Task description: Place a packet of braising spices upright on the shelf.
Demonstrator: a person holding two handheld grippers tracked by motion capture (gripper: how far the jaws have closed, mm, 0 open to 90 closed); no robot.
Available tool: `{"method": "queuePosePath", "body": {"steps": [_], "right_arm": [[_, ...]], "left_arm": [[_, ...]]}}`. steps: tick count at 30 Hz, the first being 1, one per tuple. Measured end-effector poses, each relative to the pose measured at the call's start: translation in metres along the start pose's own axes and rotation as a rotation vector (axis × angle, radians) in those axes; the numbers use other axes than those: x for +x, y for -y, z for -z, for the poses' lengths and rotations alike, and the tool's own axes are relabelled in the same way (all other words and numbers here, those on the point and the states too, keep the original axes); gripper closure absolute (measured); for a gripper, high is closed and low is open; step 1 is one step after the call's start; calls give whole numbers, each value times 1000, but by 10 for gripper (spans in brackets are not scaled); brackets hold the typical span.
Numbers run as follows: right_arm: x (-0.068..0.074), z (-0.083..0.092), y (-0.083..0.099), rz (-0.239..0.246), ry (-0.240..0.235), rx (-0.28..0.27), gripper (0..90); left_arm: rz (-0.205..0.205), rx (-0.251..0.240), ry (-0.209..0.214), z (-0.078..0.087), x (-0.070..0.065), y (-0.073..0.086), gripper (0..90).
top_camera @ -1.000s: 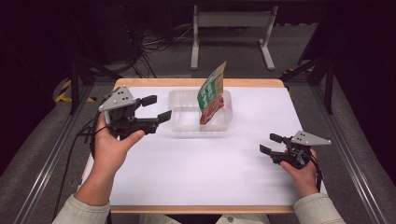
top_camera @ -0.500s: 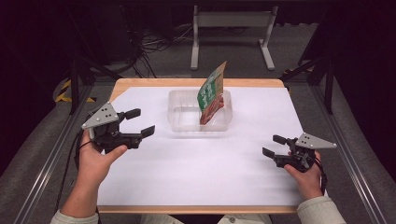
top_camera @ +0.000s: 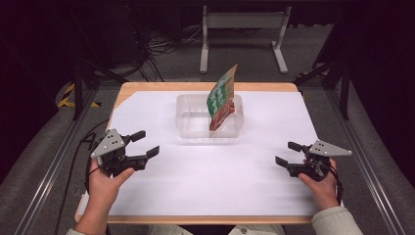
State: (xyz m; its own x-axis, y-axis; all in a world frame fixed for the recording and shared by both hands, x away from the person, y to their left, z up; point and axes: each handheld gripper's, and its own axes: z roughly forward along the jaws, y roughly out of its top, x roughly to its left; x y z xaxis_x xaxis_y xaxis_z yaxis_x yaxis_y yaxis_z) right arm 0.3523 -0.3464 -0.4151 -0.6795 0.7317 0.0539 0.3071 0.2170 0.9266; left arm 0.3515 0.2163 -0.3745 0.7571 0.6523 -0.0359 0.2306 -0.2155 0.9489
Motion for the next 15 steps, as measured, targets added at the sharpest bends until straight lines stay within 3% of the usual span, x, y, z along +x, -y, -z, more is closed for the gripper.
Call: {"method": "queuePosePath", "body": {"steps": [5,9,13,15], "right_arm": [[-1,-2,1,3,-2,7,191],[0,-3,1,8,-6,9,191],[0,-3,2,9,-6,13,191],[0,-4,2,11,-5,14,191]], "left_arm": [[15,24,20,-6,-1,19,262],[44,86,-15,-10,2,36,257],[64,83,-14,-12,4,50,275],[53,81,-16,-13,5,57,296]]}}
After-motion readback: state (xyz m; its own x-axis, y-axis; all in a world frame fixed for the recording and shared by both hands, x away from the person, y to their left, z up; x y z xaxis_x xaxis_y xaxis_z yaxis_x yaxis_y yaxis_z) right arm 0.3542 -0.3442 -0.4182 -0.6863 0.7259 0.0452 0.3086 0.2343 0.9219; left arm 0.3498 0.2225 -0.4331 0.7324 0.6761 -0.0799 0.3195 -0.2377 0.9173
